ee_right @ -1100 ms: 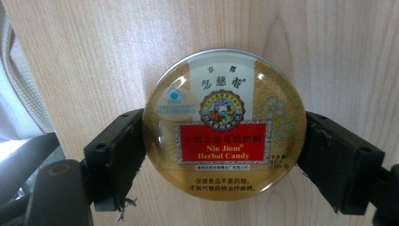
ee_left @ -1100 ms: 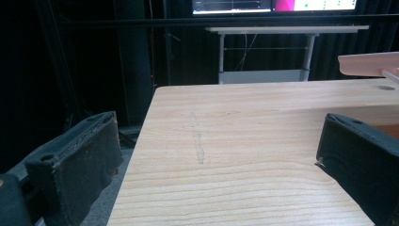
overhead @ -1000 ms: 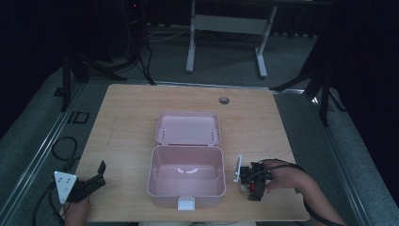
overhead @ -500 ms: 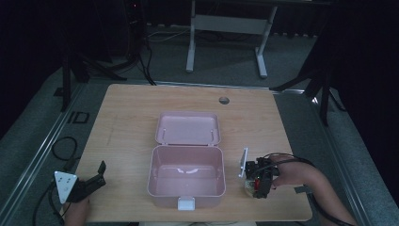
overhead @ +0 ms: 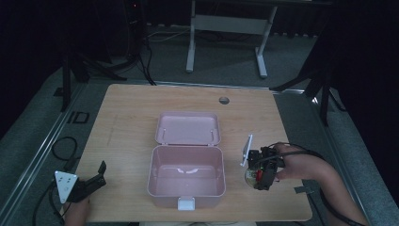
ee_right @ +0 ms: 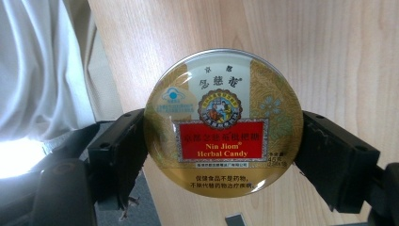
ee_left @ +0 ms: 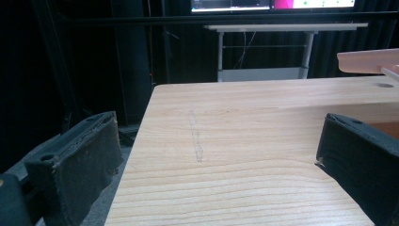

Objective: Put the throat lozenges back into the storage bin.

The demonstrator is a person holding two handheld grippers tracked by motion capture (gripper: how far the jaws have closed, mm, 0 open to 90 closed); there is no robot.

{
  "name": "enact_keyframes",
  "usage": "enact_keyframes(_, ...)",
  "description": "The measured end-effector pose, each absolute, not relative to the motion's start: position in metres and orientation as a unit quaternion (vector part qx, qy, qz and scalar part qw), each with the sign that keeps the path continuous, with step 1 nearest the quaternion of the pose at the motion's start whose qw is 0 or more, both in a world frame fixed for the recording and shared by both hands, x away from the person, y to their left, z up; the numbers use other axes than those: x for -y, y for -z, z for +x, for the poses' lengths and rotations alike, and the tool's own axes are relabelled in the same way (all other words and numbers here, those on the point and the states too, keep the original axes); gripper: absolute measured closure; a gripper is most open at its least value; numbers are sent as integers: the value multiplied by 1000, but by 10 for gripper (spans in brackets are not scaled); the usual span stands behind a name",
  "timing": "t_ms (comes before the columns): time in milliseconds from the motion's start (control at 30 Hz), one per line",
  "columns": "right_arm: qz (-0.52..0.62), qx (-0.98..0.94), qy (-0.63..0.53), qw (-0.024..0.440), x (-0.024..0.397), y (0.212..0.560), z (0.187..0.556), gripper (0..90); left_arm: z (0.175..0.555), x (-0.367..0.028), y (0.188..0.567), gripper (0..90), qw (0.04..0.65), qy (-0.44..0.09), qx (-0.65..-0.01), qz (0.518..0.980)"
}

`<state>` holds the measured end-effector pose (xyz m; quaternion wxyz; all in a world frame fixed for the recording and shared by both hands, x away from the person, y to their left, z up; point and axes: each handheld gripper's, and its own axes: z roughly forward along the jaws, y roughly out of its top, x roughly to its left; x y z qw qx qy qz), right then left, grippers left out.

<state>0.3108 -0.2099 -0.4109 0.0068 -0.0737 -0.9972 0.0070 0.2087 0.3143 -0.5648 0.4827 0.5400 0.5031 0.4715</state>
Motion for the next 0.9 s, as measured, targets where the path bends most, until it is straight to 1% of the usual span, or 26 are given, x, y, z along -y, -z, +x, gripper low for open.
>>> enact_keyframes(67,-73,997,-8,2,209,406,310,206,209,-314,565,9,483,-472,-503,540)
enact_keyframes(133,-62,998,-5,-15,206,400,307,206,209,-314,565,9,482,-472,-503,540)
enact_keyframes(200,-63,998,-2,-8,203,394,306,206,209,-314,565,9,483,-471,-504,540)
enact_keyframes(400,-70,997,3,-11,192,380,303,206,209,-314,565,9,483,-471,-503,539)
enact_keyframes(900,-47,999,6,6,147,364,300,207,209,-315,565,9,485,-470,-504,538)
